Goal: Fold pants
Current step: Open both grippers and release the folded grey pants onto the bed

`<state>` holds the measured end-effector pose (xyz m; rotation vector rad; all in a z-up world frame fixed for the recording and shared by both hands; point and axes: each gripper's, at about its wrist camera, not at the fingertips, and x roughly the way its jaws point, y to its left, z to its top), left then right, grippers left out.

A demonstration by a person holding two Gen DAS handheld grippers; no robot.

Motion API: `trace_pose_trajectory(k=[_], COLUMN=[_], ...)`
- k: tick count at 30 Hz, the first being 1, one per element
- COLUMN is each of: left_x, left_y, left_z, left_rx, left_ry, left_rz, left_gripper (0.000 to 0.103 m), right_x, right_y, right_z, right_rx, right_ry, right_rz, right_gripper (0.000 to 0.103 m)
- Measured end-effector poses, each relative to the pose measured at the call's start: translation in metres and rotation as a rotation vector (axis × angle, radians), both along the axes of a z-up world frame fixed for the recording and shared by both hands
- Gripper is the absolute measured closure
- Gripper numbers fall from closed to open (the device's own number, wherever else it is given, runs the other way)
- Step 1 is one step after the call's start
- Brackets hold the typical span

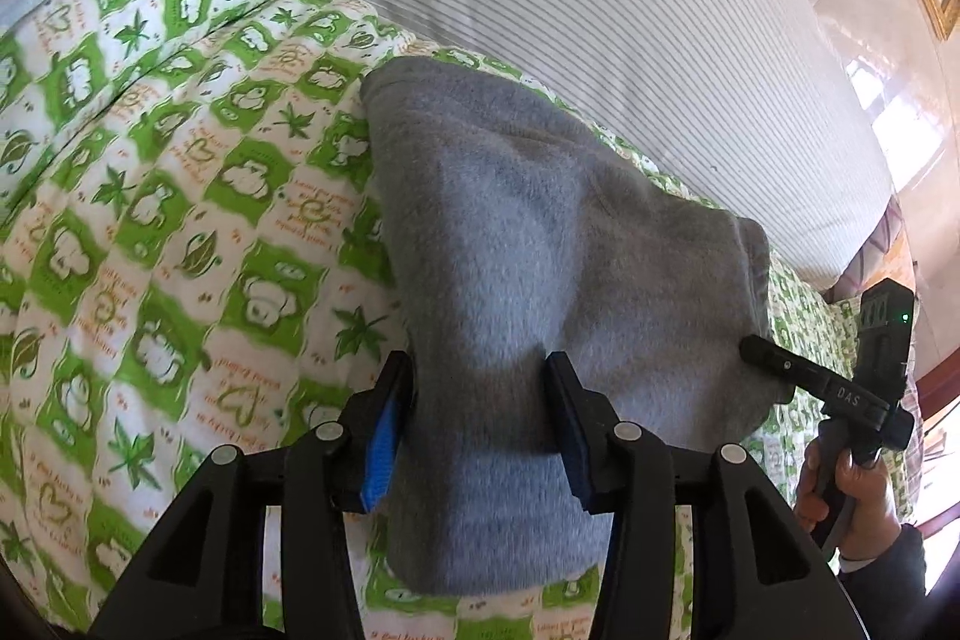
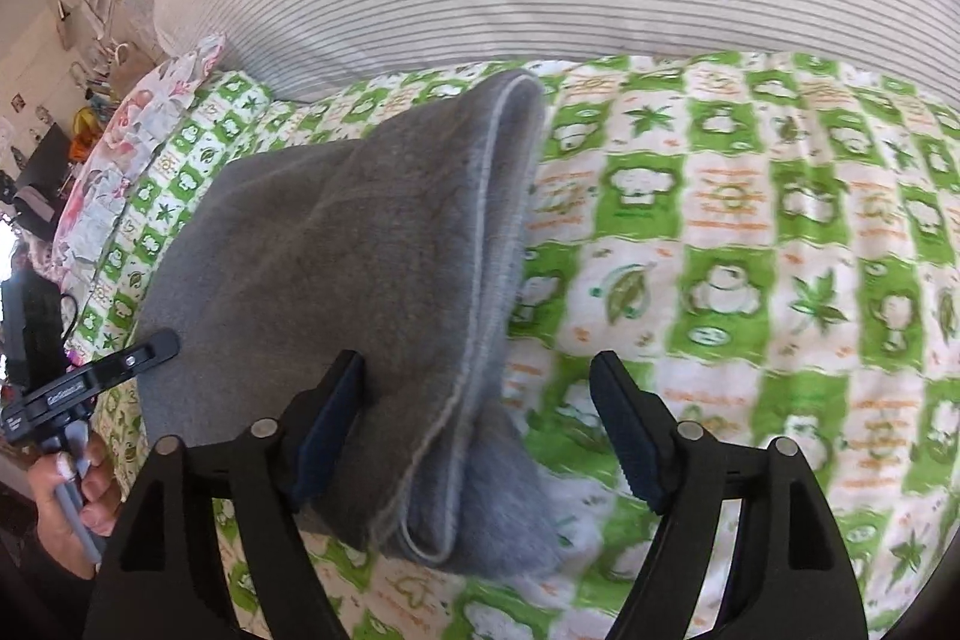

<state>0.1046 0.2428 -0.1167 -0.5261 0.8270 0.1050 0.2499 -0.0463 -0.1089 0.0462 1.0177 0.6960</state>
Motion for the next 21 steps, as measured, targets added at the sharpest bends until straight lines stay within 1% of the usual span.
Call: trace_pose_trajectory(k=[3, 5, 7, 9, 12, 13, 14, 18, 21], left_x=[0.002, 0.004, 0.005, 0.004, -0.002, -0.005, -0.007, -0.020, -0.033], left_y=[0.000, 0.005, 0.010, 0.009, 0.001, 0.000, -0.001, -0.003, -0.011], left_z=[-0.008, -0.013, -0.015, -0.009, 0.006, 0.010, 0.013, 0.022, 0.033], left_rx=[0.013, 0.002, -0.032, -0.022, 0.040, 0.047, 0.054, 0.050, 0.092], left_ry=[0.022, 0.036, 0.040, 0.044, 0.044, 0.043, 0.042, 0.029, 0.025], left_rz=[-0.002, 0.010, 0.018, 0.019, 0.021, 0.024, 0.028, 0.036, 0.038], left_gripper=[0.053, 0.046, 0.046, 0.046, 0.047, 0.048, 0.048, 0.047, 0.042], right_x=[-0.001, -0.002, -0.003, -0.002, -0.006, -0.009, -0.013, -0.027, -0.040], right_y=[0.000, 0.005, 0.008, 0.006, -0.001, -0.003, -0.007, -0.010, -0.007], right_z=[-0.003, -0.006, -0.006, -0.004, 0.006, 0.011, 0.017, 0.041, 0.056], right_rx=[-0.042, -0.080, -0.099, -0.081, -0.041, -0.019, 0.011, 0.066, 0.095], right_ry=[-0.027, -0.055, -0.067, -0.047, -0.026, -0.024, -0.023, -0.036, -0.051], right_rz=[-0.010, -0.012, -0.016, -0.031, -0.058, -0.060, -0.057, -0.025, 0.023], right_gripper=[0.022, 0.021, 0.020, 0.020, 0.019, 0.018, 0.018, 0.018, 0.018])
